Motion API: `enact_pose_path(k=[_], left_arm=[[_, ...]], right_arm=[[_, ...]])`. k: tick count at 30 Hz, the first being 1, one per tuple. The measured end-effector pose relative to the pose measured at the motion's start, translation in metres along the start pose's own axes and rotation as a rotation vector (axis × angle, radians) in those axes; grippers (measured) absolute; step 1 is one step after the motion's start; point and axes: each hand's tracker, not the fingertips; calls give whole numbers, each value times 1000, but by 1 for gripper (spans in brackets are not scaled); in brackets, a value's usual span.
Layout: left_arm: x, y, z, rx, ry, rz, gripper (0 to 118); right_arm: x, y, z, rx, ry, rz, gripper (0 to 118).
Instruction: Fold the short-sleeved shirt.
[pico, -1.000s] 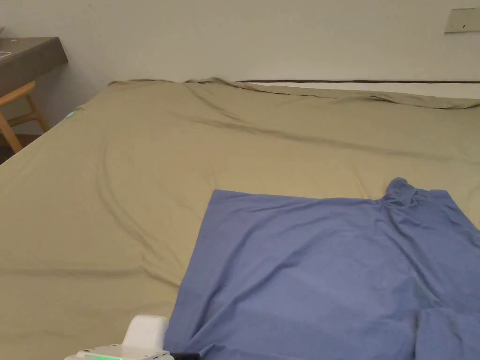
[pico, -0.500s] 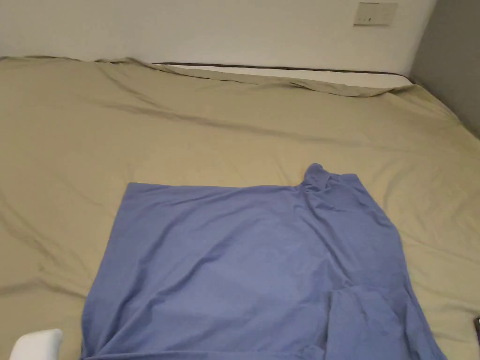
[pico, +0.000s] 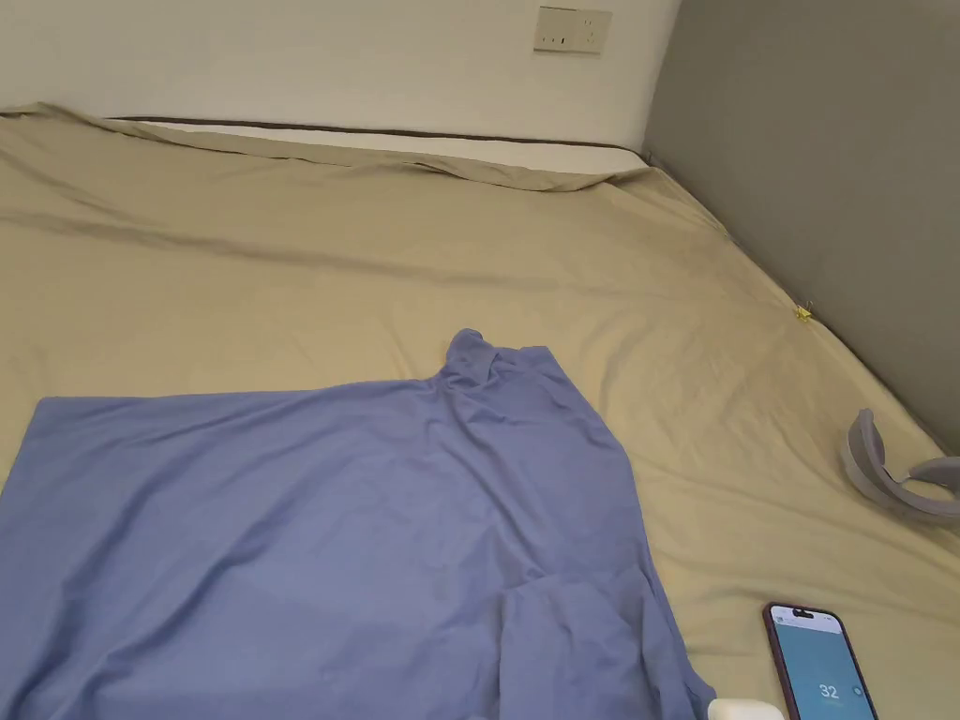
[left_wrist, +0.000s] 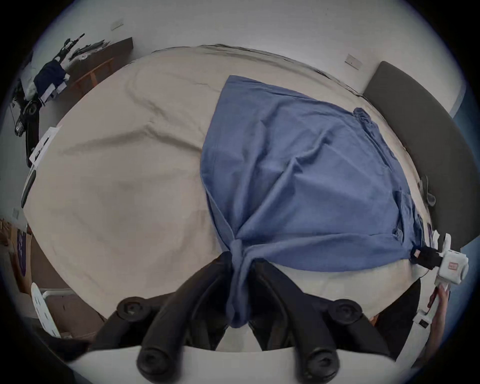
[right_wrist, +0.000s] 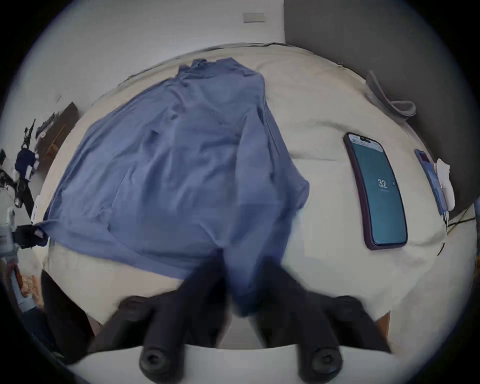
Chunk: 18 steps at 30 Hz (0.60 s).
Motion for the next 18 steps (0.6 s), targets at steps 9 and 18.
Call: enact_pose_path(k=[9, 18], left_arm=[[34, 87, 10, 106, -43, -68, 9], [44, 218, -112, 7, 52, -111, 9]], right_arm=[[-23, 97, 45, 184, 90, -3, 10], [-41, 240, -84, 106, -14, 62, 10]])
